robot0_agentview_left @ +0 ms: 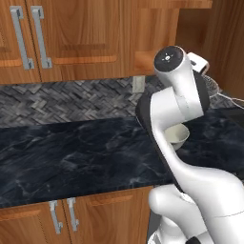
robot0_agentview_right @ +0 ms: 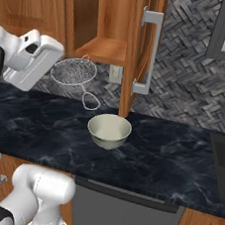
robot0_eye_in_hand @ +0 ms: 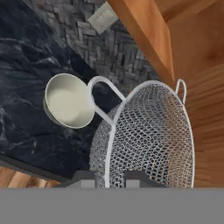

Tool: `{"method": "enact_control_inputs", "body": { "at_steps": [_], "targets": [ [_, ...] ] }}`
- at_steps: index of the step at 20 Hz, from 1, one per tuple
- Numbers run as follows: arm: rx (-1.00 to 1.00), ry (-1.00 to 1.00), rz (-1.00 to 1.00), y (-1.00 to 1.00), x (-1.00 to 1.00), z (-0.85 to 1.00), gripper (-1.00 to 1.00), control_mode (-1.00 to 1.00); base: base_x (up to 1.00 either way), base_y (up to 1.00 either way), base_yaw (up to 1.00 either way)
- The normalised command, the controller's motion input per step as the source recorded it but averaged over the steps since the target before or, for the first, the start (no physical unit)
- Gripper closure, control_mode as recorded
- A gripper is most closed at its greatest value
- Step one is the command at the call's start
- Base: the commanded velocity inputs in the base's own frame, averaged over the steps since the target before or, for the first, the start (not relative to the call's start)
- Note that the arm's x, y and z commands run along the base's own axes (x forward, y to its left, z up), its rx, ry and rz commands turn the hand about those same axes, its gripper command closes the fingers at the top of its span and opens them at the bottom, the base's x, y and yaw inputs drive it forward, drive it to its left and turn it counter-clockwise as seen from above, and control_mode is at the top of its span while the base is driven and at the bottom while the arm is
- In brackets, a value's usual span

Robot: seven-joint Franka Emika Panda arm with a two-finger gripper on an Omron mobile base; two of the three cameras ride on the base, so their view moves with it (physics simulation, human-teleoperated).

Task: Open the cabinet and setup a tea strainer by placing it in the bowl upright.

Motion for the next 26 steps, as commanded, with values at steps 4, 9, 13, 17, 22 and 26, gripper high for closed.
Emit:
{"method": "enact_control_inputs", "body": {
  "at_steps": [4,9,13,17,22,26],
  "targets": [
    [0.00,0.06,-0.17,0.00,-0.13,-0.40,1.00,-1.00,0.00,0.00,0.00],
    [0.00,0.03,-0.16,0.00,-0.02,-0.34,1.00,-1.00,0.00,0.00,0.00],
    [0.00,0.00,-0.08,-0.08,0.13,-0.27,1.00,-1.00,0.00,0.00,0.00],
    [0.16,0.01,0.00,-0.04,0.27,-0.32,1.00,-1.00,0.00,0.00,0.00],
    [0.14,0.06,-0.01,-0.03,0.07,-0.41,1.00,-1.00,0.00,0.00,0.00],
    [0.05,0.03,-0.08,-0.20,0.23,-0.66,1.00,-1.00,0.00,0.00,0.00]
  ]
}}
